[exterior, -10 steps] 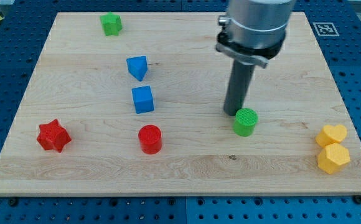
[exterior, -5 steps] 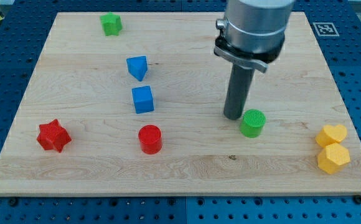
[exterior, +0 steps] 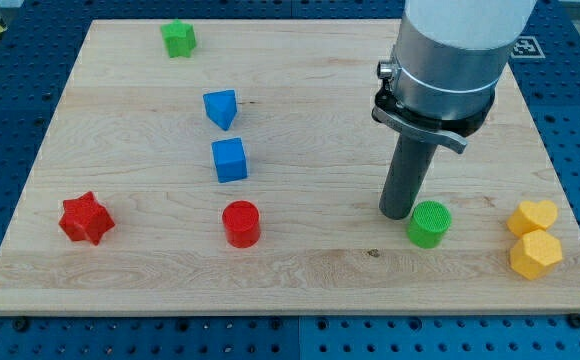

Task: Push the green circle closer to the yellow hexagon

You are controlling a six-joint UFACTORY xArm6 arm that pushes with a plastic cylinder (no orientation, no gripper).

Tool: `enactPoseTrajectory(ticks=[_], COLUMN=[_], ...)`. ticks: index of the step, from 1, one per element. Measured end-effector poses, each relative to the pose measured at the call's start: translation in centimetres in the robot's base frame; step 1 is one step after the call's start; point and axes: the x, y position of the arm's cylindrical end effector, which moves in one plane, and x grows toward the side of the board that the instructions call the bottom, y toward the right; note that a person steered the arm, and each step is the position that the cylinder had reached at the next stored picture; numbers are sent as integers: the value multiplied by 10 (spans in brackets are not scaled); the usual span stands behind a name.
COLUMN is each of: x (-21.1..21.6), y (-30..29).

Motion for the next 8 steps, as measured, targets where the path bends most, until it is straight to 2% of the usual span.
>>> enactPoseTrajectory(ticks=[5,8], x=[42,42], y=[41,51])
